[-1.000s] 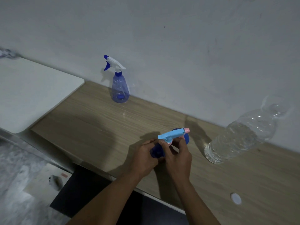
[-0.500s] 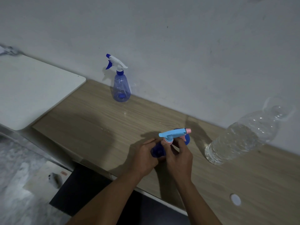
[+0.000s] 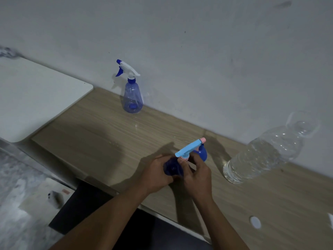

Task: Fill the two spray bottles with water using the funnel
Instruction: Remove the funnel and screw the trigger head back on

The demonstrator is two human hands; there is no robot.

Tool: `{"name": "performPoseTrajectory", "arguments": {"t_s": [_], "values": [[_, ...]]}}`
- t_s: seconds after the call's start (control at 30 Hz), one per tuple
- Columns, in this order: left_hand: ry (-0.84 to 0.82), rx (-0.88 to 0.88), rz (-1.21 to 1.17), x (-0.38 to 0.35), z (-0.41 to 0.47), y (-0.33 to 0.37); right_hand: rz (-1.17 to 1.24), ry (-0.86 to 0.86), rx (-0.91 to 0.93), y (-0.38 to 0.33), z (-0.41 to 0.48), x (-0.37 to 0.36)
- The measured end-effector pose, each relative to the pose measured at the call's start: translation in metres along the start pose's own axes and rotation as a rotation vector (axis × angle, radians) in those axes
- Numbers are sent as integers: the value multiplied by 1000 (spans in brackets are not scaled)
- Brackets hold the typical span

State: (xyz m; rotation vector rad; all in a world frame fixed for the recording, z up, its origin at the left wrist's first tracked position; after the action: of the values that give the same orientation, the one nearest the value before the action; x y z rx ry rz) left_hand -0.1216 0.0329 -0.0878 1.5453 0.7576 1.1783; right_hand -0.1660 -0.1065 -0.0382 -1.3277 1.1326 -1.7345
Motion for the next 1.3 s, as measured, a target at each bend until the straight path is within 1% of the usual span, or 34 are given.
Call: {"name": "performPoseTrajectory", "arguments": {"t_s": [0.13,0.23,0.37,0.43,0.53,0.63,0.7,0.77,0.83,0.93,1.0,1.03,1.17,1.3], "values": [[22,-12,-14,-3,-3,-2,10,81,-28,-1,-1,-9],[76,-45,31,-4,-7,1,24,155,-76,-1,-1,-15],[105,-58,26,-6,-8,0,-21,230,-116,3,-2,-19],[119,-44,52,-7,-9,0,-38,260,-144,6,-1,-23],[144,-68,118,-6,-11,0,-7,280,-164,6,-1,-25],[167,-10,128,-8,-12,2,82,301,-195,-1,-6,-26],[197,30,210,-10,-16,4,138,330,-254,-7,-10,-27],[183,86,297,-14,-21,5,207,340,-300,-7,-8,-26],[151,106,335,-16,-23,7,224,321,-269,-8,-2,-23],[65,144,321,-13,-20,13,64,243,-158,-11,8,-19],[-10,165,358,-7,-25,15,-15,207,-129,-11,12,-16],[-20,170,370,-2,-30,12,-28,202,-124,-9,14,-14],[79,160,458,37,-48,4,-50,142,-103,-20,11,-15],[162,166,663,96,-58,10,-84,-1,-97,-33,2,-29]]}}
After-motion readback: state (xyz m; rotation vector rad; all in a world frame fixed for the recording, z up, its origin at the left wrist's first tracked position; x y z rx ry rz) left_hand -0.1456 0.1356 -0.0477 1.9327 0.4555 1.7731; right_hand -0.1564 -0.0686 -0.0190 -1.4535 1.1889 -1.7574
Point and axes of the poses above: each hand's wrist, its own z-axis towards the middle knuckle, its own x-axis out of the back of the hand, y = z × x, the point moved 2 cm from there along z, towards the middle knuckle, and after that the axes turned 2 degrees about -y, right-handed, at the moved point
